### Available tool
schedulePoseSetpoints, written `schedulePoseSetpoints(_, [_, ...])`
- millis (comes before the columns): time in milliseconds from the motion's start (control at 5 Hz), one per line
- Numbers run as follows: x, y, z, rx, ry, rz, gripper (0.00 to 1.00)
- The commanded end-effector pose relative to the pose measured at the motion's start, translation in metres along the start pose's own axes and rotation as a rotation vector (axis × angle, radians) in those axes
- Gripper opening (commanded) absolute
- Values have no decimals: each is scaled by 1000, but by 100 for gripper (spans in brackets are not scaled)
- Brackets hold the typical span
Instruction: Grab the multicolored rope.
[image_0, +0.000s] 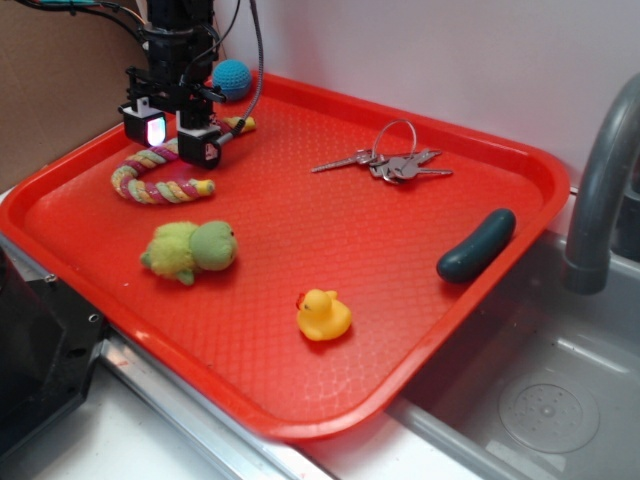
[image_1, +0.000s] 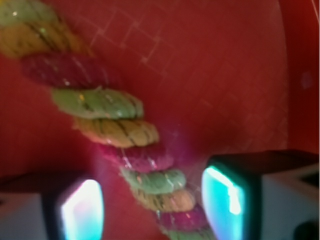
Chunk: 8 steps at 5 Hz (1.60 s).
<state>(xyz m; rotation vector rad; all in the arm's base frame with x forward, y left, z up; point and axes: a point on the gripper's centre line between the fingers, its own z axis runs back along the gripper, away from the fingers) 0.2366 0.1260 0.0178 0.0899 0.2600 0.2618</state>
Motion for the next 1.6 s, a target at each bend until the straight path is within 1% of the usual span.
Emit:
schedulePoseSetpoints(0, [0, 5, 12, 41, -54, 17, 0])
schedulePoseSetpoints(200, [0, 5, 12, 56, -50, 35, 0])
schedulePoseSetpoints(400, [-2, -1, 39, 100, -79, 57, 0])
schedulePoseSetpoints(600, [-16, -23, 92, -18, -222, 75, 0])
schedulePoseSetpoints(800, [-68, -43, 136, -115, -330, 41, 0])
schedulePoseSetpoints(1000, [-115, -38, 176, -160, -347, 62, 0])
schedulePoseSetpoints(1200, [-137, -28, 221, -132, -355, 51, 0])
schedulePoseSetpoints(1400, [-151, -22, 267, -132, -354, 42, 0])
